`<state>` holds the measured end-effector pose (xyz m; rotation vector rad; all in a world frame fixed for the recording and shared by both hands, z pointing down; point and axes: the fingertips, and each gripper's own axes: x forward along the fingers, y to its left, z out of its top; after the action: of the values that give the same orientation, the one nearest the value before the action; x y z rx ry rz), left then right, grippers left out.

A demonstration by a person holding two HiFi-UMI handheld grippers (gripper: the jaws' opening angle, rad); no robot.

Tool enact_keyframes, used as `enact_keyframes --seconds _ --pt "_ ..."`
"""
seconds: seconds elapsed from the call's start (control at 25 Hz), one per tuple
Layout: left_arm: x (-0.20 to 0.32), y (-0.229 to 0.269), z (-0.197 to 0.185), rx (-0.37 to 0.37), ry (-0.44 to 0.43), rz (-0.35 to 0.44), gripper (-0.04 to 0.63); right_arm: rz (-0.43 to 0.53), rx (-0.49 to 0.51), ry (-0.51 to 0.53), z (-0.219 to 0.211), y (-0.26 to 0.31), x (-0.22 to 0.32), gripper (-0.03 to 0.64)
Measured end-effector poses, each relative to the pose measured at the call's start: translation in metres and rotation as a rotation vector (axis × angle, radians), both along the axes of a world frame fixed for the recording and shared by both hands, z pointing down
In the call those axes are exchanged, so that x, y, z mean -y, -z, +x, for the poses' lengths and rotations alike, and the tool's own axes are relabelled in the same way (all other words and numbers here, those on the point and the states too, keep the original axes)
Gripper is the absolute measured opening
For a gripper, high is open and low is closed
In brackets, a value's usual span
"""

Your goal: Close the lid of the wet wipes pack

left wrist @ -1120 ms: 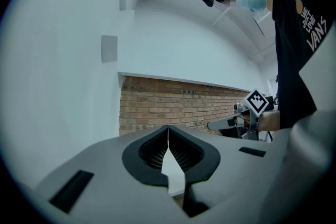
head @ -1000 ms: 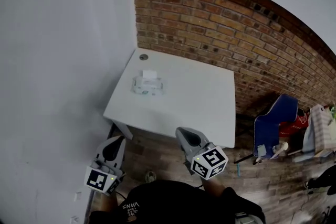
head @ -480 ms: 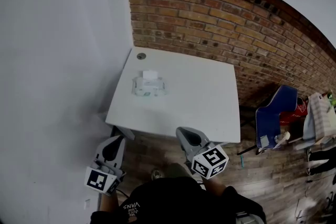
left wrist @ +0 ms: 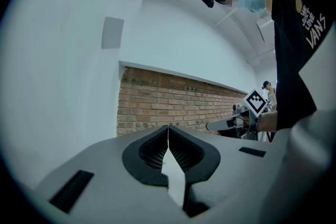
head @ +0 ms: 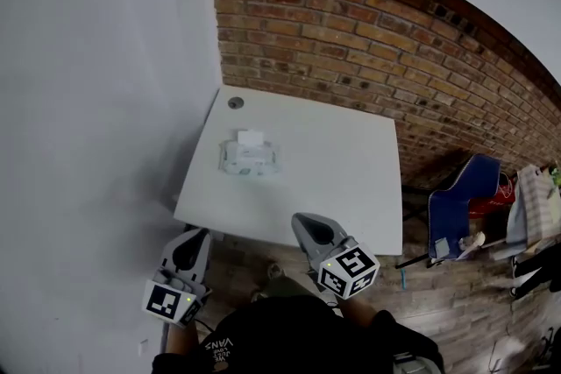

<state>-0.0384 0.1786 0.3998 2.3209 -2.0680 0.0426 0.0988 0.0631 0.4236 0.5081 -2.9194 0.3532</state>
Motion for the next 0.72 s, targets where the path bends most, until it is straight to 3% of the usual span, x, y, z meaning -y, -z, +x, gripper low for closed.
enact_keyframes --seconds 0.72 --pt "0.131 -0.009 -0.018 -0.017 0.013 -0.034 0.002 -0.023 -0.021 0.074 -0.025 -0.014 0.121 -0.003"
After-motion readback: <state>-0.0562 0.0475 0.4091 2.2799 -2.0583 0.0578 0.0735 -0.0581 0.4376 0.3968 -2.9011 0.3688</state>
